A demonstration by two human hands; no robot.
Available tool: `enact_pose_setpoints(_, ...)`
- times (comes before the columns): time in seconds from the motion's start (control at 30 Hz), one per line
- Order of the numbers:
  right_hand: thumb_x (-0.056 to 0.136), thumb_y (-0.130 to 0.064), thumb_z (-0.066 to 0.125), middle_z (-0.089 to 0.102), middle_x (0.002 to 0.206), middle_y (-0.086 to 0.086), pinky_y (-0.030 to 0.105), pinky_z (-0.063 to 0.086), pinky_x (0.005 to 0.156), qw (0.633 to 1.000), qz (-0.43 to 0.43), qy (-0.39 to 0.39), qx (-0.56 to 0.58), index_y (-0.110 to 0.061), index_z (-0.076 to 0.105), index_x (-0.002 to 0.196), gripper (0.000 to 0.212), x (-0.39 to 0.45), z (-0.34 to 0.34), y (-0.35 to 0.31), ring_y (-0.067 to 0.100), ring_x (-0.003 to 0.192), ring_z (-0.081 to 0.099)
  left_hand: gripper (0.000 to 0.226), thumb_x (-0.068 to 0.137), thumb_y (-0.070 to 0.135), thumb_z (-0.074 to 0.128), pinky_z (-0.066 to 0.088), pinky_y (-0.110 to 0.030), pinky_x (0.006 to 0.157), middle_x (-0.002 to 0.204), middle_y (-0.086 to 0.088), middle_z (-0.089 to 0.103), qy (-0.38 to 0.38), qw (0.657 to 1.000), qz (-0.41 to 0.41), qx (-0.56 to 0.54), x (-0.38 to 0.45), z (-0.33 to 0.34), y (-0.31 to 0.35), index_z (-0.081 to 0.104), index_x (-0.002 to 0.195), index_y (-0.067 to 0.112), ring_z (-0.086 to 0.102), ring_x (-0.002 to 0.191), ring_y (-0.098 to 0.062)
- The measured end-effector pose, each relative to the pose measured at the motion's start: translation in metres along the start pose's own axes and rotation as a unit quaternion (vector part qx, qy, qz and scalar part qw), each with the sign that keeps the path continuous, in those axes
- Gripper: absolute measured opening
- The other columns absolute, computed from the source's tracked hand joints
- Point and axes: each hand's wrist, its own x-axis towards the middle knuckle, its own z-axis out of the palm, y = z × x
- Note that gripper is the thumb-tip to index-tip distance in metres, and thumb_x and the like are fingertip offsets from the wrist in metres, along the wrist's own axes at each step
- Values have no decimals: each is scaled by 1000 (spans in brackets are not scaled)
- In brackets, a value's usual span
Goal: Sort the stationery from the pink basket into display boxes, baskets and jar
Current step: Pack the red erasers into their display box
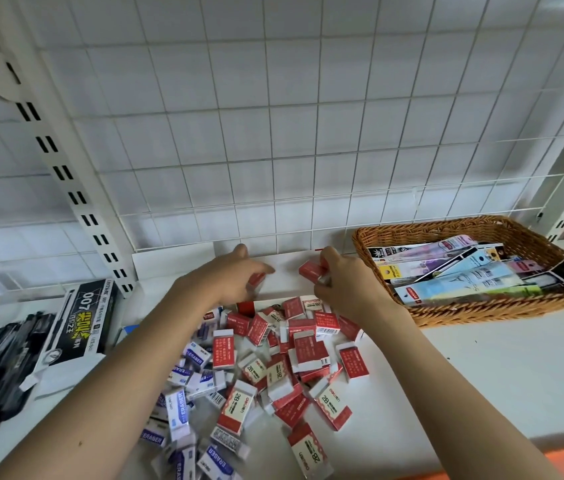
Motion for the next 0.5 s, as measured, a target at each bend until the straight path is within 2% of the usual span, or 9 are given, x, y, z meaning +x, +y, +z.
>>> enact_pose_setpoints(0.07, 90, -20, 57, 60, 109, 11, 32, 50, 70, 1000, -3, 5, -2, -13, 43, 117, 31, 0, 2, 1, 24, 88, 58, 51, 89, 20, 56, 49, -32, 74, 106, 0, 36, -4, 998, 10, 57, 3, -1, 0, 44, 135, 37, 53, 95, -24)
enact_pose_setpoints(0.17, 90, -20, 57, 60, 108, 11, 31, 49, 68, 1000, -2, 15, -5, -13, 43, 116, 31, 0, 4, 2, 23, 84, 56, 44, 89, 28, 59, 42, -30, 70, 110, -3, 45, 27, 990, 23, 137, 6, -2, 3, 49, 131, 29, 54, 98, -27)
enact_pose_setpoints(0.27, 90, -20, 56, 59, 109, 11, 31, 48, 68, 1000, -1, 20, -6, -13, 42, 116, 31, 0, 5, 3, 24, 86, 56, 43, 90, 29, 57, 44, -32, 74, 112, -3, 48, 47, 987, 32, 148, 10, -2, 3, 49, 132, 30, 54, 102, -26)
enact_pose_setpoints(0.37, 90, -19, 57, 59, 111, 12, 33, 52, 71, 1000, -2, 21, -5, -12, 42, 118, 32, -1, 6, 3, 26, 90, 59, 44, 90, 33, 58, 40, -29, 69, 115, -1, 46, 45, 985, 47, 162, 12, -1, 1, 48, 133, 32, 54, 101, -23)
enact_pose_setpoints(0.5, 90, -19, 57, 59, 112, 11, 33, 53, 73, 1000, -1, 25, -6, -13, 42, 118, 33, -1, 6, 3, 26, 91, 60, 51, 87, 55, 53, 36, -28, 65, 116, 0, 44, 34, 988, 40, 146, 12, -3, -5, 43, 132, 34, 53, 96, -20)
